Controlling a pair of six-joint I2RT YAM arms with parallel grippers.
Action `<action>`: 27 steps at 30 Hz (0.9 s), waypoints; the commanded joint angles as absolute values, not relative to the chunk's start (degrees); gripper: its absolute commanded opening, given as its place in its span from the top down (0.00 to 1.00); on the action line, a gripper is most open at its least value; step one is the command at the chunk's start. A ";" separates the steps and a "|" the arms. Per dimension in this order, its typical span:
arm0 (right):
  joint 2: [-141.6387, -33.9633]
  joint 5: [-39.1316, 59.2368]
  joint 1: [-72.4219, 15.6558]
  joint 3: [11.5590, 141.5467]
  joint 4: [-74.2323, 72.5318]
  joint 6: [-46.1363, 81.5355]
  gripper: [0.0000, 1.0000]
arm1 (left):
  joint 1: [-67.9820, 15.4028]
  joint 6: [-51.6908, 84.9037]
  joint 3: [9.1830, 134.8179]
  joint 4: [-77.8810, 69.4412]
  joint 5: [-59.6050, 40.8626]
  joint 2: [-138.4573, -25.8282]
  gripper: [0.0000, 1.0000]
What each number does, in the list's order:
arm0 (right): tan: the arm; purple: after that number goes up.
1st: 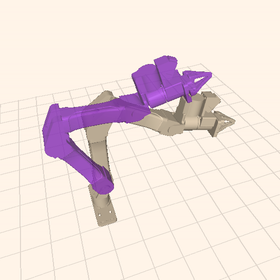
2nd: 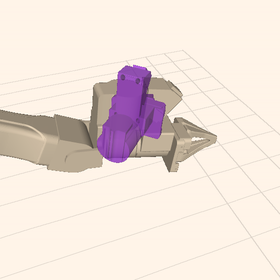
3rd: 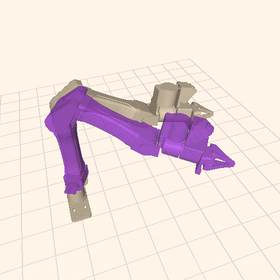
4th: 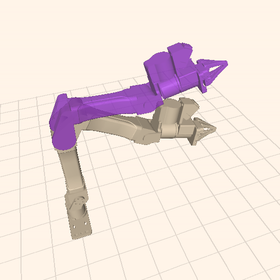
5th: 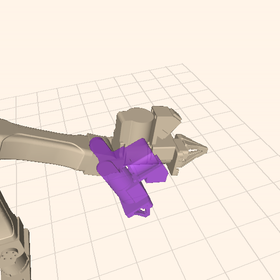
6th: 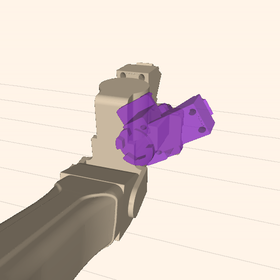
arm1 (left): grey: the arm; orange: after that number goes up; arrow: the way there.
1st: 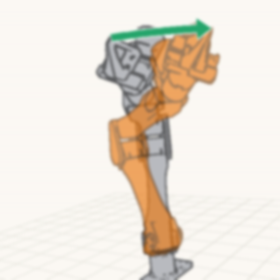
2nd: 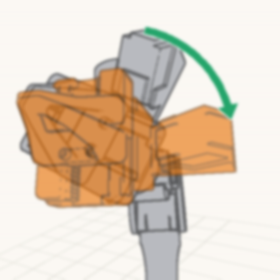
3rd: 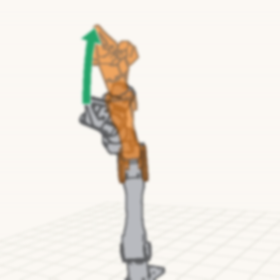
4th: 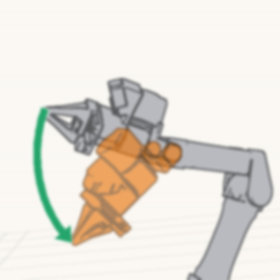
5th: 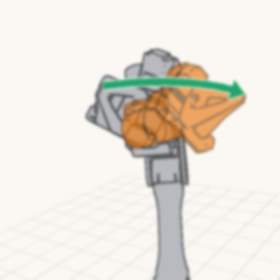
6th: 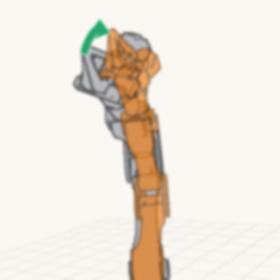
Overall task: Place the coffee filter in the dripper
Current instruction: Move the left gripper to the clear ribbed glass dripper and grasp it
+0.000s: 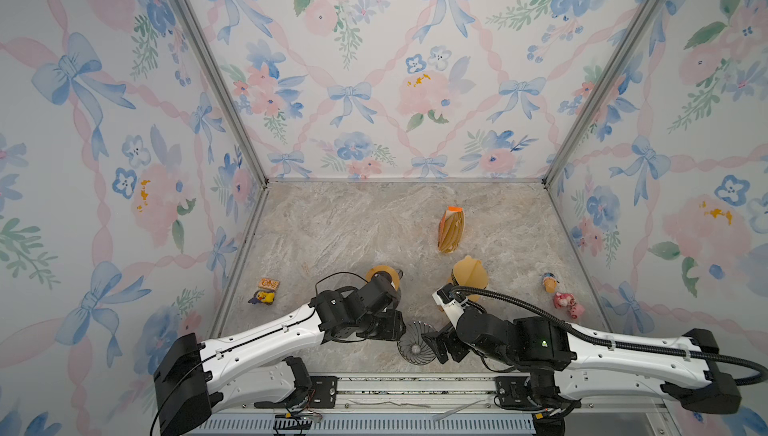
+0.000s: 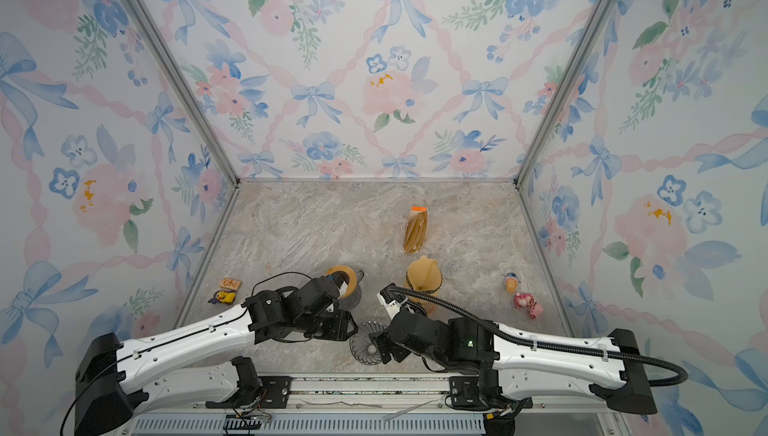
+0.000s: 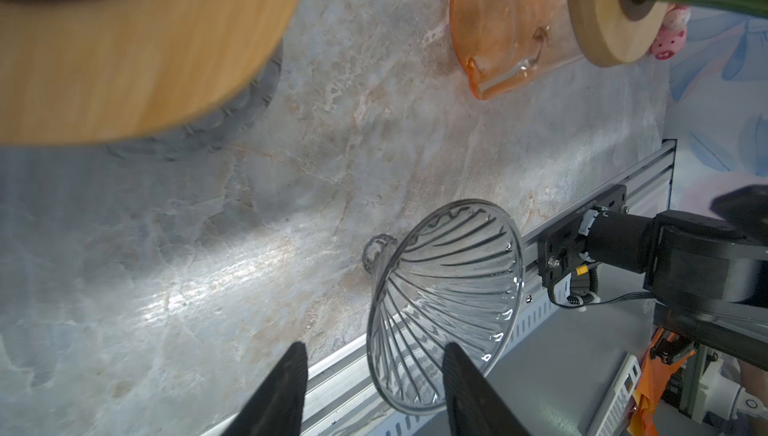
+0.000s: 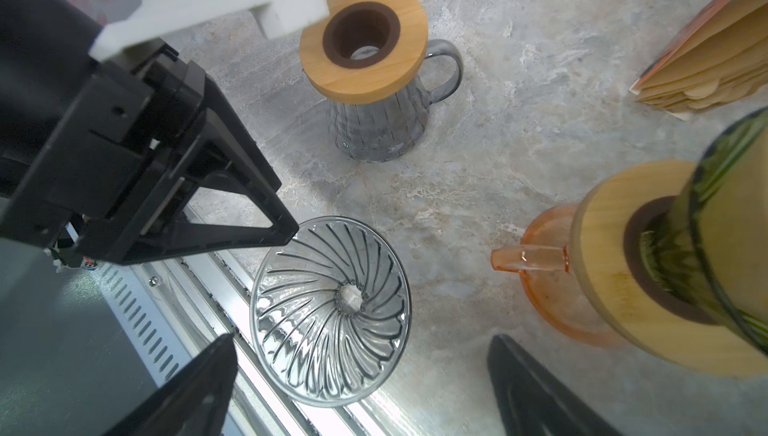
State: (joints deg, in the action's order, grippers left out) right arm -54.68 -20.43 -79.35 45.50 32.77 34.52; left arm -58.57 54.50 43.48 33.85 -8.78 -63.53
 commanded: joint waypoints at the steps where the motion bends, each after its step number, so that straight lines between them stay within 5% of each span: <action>1: -54.71 -22.06 -80.07 45.13 32.54 35.18 0.04 | -58.97 52.69 43.80 33.05 -11.32 -65.71 0.46; 27: -54.13 -22.50 -80.09 44.82 32.73 35.33 0.04 | -59.42 52.22 42.80 27.74 -13.03 -73.50 0.74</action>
State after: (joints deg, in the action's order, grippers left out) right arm -54.65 -21.50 -79.35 45.50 32.75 34.54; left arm -58.96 52.73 43.46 28.10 -12.91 -72.62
